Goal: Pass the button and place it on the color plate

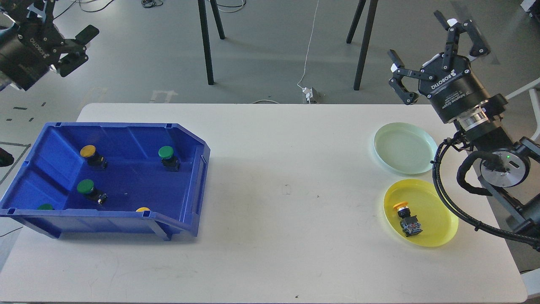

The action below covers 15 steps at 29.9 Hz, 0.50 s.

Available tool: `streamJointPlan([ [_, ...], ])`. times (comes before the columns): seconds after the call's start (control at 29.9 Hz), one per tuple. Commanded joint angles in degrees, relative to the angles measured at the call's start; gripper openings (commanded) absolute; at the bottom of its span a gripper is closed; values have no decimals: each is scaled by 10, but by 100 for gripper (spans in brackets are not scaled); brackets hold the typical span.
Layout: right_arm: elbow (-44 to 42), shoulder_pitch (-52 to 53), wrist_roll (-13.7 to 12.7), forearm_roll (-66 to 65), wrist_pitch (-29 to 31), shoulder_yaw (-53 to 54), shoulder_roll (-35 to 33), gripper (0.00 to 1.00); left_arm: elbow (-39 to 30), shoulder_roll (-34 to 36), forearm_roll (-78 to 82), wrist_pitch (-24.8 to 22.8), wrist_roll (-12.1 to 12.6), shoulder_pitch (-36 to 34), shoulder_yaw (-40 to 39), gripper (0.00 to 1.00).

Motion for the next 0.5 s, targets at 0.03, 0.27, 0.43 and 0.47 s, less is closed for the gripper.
streamJointPlan([
  [0.03,0,-3,0,0,0,-2,0,97,-82,67,225,0,0,0,-13,99],
  [0.27,0,-17,0,0,2,-1,0,97,-102,94,447,0,0,0,-4,99],
  [0.43,1,-23,0,0,3,0,0,97,-100,89,643,0,0,3,28,99],
  [0.47,0,-24,0,0,3,0,0,97,-95,87,678,0,0,4,48,98],
])
